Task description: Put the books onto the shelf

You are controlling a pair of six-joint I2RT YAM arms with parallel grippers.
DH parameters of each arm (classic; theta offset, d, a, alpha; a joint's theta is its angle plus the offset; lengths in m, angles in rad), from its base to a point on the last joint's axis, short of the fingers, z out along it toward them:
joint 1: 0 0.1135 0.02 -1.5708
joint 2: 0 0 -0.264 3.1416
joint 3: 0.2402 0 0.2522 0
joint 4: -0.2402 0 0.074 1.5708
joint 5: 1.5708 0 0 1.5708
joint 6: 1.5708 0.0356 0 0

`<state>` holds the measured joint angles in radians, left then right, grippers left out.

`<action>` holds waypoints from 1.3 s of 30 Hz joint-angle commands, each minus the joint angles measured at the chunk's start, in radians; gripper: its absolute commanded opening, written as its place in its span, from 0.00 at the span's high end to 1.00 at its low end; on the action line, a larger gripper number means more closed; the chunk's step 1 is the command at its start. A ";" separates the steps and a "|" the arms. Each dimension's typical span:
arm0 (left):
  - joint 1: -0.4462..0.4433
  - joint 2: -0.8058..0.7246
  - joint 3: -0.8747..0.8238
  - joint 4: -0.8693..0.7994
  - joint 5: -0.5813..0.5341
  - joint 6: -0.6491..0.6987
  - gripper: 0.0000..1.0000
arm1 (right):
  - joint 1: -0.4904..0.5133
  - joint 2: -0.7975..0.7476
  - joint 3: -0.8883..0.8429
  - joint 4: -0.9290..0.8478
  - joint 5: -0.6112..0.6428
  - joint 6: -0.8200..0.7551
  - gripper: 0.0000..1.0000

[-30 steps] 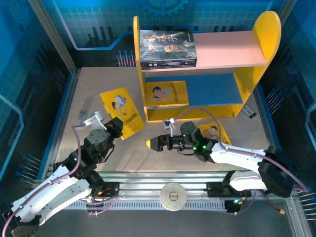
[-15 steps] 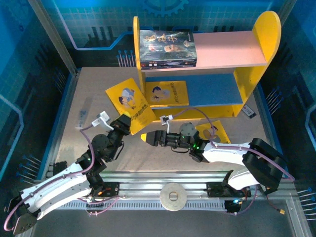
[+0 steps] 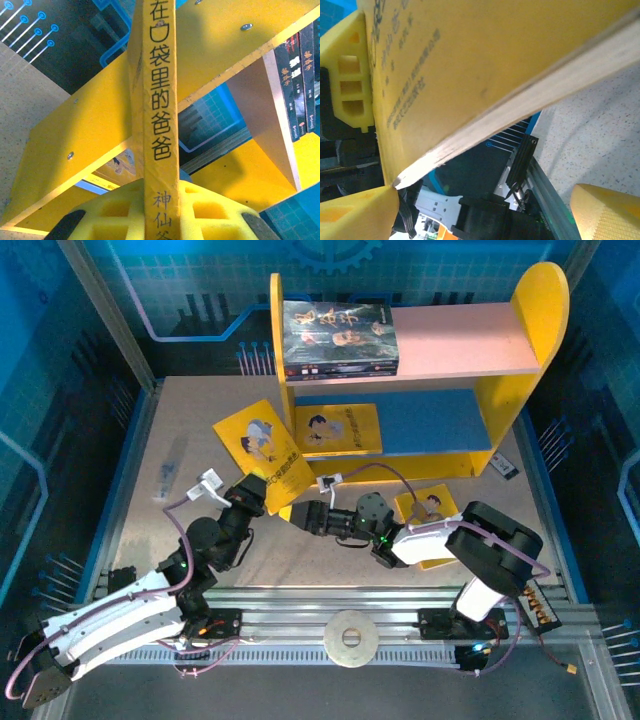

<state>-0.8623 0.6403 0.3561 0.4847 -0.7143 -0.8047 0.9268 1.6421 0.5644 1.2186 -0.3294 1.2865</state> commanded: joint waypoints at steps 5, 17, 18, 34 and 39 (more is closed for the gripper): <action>-0.083 -0.030 0.005 0.059 -0.086 0.075 1.00 | 0.002 0.016 -0.017 0.196 0.047 0.050 0.13; -0.133 -0.019 0.006 0.105 -0.132 0.121 1.00 | -0.006 -0.081 -0.080 0.167 0.095 0.016 0.15; -0.137 -0.011 0.006 0.115 -0.127 0.117 1.00 | -0.006 -0.077 -0.074 0.172 0.099 0.015 0.14; -0.173 0.028 -0.006 0.180 -0.123 0.122 1.00 | -0.003 -0.183 -0.070 0.093 0.165 -0.058 0.59; -0.175 0.040 -0.006 0.181 -0.122 0.111 1.00 | -0.004 -0.265 -0.087 0.008 0.188 -0.114 0.71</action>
<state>-1.0328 0.6739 0.3557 0.6266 -0.8314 -0.7086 0.9283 1.4326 0.4831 1.2407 -0.1890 1.2407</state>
